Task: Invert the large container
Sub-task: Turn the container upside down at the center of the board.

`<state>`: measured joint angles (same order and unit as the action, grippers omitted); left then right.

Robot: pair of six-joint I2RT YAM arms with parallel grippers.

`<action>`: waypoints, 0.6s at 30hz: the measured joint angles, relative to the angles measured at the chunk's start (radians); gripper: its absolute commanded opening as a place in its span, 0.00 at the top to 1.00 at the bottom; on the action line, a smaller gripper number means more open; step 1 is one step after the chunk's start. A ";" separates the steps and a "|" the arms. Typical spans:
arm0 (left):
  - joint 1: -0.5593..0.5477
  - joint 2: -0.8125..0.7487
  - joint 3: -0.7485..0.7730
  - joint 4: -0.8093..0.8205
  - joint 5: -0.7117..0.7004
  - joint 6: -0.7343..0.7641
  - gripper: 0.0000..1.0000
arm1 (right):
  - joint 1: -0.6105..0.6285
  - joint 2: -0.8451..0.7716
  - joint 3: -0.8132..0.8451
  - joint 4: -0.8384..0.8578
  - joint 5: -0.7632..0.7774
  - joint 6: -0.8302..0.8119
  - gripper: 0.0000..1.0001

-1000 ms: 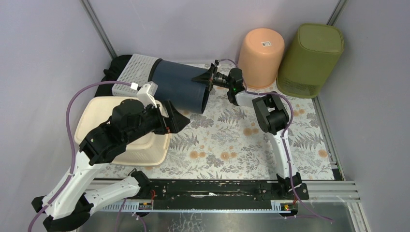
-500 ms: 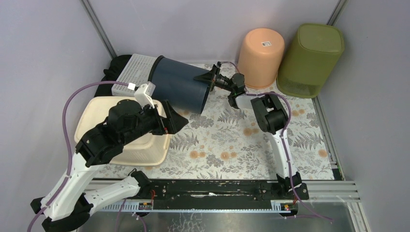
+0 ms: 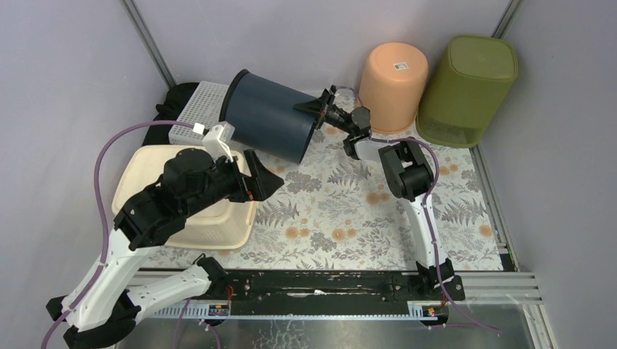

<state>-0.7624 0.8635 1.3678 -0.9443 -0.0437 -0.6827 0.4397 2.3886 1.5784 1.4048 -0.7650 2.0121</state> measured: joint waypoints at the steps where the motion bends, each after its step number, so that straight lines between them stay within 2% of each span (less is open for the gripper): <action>1: 0.000 0.002 0.003 0.000 0.000 0.002 0.00 | 0.000 0.018 0.034 0.001 0.007 0.004 1.00; 6: 0.000 0.034 0.051 0.003 0.000 0.009 0.00 | 0.000 0.108 0.198 0.003 0.060 0.023 1.00; 18: 0.000 0.046 0.055 0.002 0.001 0.010 0.00 | 0.036 0.354 0.509 0.018 0.238 0.005 1.00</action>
<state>-0.7624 0.9092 1.4227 -0.9424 -0.0429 -0.6731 0.4755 2.7422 2.0869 1.4223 -0.5274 2.0167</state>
